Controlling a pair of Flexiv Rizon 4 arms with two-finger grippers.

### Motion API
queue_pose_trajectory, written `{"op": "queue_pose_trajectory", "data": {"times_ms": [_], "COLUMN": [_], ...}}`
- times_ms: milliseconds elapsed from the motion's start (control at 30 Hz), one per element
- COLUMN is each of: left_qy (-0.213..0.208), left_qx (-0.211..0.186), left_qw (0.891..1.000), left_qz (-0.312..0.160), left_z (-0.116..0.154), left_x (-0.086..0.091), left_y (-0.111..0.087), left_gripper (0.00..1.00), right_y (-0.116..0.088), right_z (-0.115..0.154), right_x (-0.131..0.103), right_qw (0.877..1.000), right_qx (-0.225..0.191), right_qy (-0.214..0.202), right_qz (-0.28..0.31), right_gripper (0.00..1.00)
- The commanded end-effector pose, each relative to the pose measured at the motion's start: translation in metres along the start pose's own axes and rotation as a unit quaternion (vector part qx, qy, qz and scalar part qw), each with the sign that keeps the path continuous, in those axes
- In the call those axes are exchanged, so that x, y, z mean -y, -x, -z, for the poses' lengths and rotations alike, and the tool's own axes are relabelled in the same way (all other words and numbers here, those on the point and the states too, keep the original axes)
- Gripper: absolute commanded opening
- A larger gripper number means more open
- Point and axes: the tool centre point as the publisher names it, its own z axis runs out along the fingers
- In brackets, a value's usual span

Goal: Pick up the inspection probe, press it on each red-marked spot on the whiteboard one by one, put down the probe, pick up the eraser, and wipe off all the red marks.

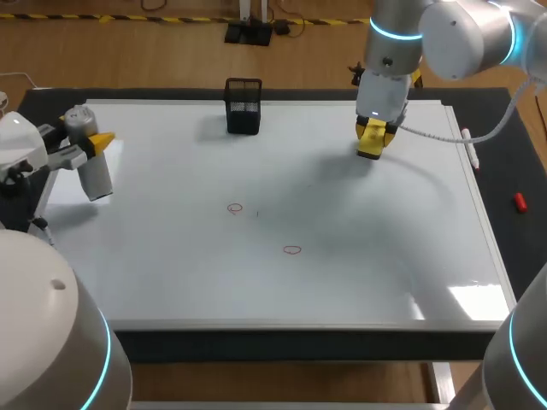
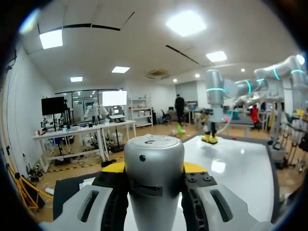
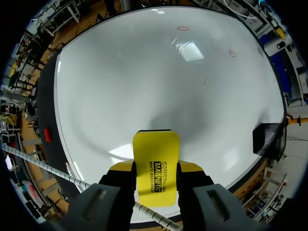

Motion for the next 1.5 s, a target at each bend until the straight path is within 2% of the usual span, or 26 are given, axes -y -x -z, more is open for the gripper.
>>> {"op": "queue_pose_trajectory", "data": {"times_ms": [33, 267, 567, 767, 900, 1067, 1500], "left_qy": [0.000, 0.000, 0.000, 0.000, 0.000, 0.000, 0.000], "left_qx": [0.001, 0.001, 0.001, 0.001, 0.001, 0.001, 0.001], "left_qw": [1.000, 1.000, 1.000, 1.000, 1.000, 1.000, 1.000], "left_qz": [0.000, 0.000, 0.000, 0.000, 0.000, 0.000, 0.000], "left_z": [0.000, 0.000, 0.000, 0.000, 0.000, 0.000, 0.000], "left_x": [0.001, 0.001, 0.001, 0.001, 0.001, 0.001, 0.001], "left_y": [0.000, 0.000, 0.000, 0.000, 0.000, 0.000, 0.000], "left_gripper": [0.00, 0.00, 0.00, 0.00, 0.00, 0.00, 0.00], "right_y": [0.017, 0.054, 0.106, 0.141, 0.161, 0.182, 0.223], "right_z": [0.004, 0.003, 0.000, -0.006, -0.005, -0.009, -0.027], "right_x": [-0.019, -0.066, -0.138, -0.187, -0.211, -0.230, -0.247], "right_qw": [1.000, 0.996, 0.986, 0.978, 0.975, 0.972, 0.971], "right_qx": [-0.013, -0.009, 0.017, 0.008, 0.008, 0.011, 0.005], "right_qy": [-0.013, -0.027, -0.028, -0.028, -0.035, -0.029, -0.025], "right_qz": [0.024, 0.086, 0.166, 0.206, 0.221, 0.231, 0.238], "right_gripper": [0.00, 0.00, 0.00, 0.00, 0.00, 0.00, 0.00]}}
